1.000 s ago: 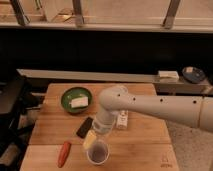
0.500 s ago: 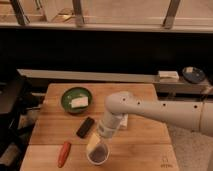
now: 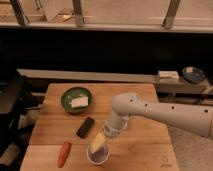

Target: Pick up the ceramic cup

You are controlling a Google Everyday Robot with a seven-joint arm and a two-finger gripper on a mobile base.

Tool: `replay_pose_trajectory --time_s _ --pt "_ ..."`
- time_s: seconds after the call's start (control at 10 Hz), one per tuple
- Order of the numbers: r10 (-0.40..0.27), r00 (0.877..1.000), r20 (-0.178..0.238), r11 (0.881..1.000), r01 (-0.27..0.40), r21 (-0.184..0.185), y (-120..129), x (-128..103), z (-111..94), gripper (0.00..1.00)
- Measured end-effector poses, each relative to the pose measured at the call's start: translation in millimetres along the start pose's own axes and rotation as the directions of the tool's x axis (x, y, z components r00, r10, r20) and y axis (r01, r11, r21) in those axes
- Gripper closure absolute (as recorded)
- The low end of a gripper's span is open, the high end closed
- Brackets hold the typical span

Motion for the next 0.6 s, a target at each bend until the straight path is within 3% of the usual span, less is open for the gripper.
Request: replay_pose_trajectory --time_s 0.4,0.6 --pt "0.000 0.999 0.041 1.000 0.000 -0.002 -1 -1 -4 0.60" --pt "0.009 0.996 0.093 0.999 -0.006 -0.032 5 -7 -10 0.83"
